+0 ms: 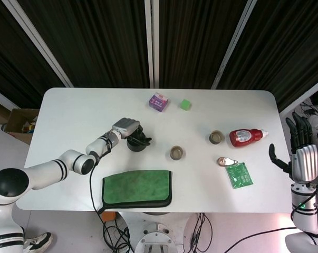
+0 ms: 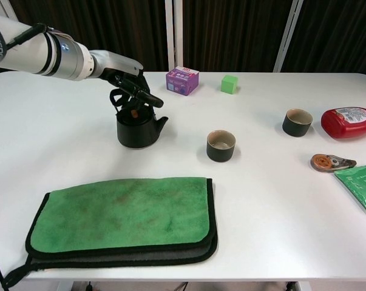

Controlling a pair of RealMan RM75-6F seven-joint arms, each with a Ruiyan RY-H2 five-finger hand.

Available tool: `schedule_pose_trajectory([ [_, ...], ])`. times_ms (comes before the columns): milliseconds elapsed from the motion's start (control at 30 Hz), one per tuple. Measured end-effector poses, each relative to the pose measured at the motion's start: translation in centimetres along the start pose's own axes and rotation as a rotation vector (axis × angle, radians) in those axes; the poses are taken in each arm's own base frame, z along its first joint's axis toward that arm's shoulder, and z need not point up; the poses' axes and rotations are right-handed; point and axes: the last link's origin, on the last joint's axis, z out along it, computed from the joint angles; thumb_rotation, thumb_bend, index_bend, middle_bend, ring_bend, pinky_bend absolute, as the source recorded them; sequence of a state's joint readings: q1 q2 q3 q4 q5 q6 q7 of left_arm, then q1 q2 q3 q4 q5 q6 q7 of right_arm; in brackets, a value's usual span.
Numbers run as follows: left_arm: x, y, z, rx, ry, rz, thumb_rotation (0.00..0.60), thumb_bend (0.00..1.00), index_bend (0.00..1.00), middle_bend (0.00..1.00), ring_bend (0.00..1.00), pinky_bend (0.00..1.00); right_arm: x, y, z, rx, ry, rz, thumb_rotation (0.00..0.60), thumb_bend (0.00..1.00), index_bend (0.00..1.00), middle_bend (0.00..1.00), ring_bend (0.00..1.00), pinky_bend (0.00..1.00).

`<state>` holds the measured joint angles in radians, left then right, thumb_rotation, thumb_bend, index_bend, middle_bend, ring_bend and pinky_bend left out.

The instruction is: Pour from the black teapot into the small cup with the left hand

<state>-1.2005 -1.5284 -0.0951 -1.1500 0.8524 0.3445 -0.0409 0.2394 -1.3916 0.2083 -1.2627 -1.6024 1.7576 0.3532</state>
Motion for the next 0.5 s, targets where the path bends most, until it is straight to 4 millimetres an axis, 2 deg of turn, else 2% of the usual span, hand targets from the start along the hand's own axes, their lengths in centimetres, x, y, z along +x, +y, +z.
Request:
schedule_pose_trajectory([
  [167, -0.02, 0.09, 0.01, -0.002, -0.002, -0.004, 0.209, 0.0, 0.65, 0.77, 0.73, 0.39, 0.02, 0.06, 0.02, -0.001, 0.001, 0.001, 0.6, 0.45, 0.0, 0.0, 0.0, 0.0],
  [500, -0.43, 0.18, 0.09, -0.008, 0.0, -0.02, 0.202, 0.0, 0.65, 0.76, 0.73, 0.35, 0.1, 0.23, 0.07, -0.006, 0.002, -0.005, 0.6, 0.45, 0.0, 0.0, 0.0, 0.0],
])
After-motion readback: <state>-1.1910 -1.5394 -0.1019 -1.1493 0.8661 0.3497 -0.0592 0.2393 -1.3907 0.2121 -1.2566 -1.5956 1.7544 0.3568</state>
